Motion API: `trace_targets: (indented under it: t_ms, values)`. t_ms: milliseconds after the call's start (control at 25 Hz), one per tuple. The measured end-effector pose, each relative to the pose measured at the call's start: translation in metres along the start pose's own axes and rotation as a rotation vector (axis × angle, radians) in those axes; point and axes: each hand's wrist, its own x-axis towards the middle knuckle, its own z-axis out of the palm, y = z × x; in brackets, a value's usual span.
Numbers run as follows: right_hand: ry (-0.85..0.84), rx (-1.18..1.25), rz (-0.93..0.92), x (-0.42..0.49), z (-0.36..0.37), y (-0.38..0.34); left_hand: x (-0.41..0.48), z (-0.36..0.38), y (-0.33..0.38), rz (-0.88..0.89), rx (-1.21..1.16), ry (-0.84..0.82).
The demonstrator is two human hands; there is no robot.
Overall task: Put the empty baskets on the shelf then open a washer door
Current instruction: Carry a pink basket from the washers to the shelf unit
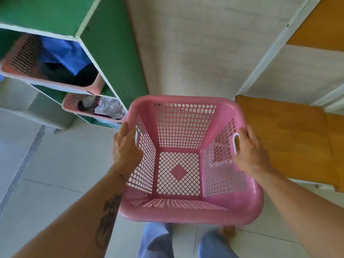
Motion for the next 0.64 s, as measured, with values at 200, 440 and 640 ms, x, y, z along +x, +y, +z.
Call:
trace_targets:
  t_ms: [200,440,640]
  values:
    - [-0.008,-0.022,0.103,0.037,0.063,-0.011,0.066,0.063,-0.028,0.033,0.014,-0.075]
    - [0.006,0.112,0.116,0.073,0.110,-0.013,0.100,0.113,-0.050,-0.037,0.028,-0.094]
    - [0.005,0.252,0.174,0.092,0.124,-0.009,0.124,0.122,-0.034,-0.146,-0.119,-0.132]
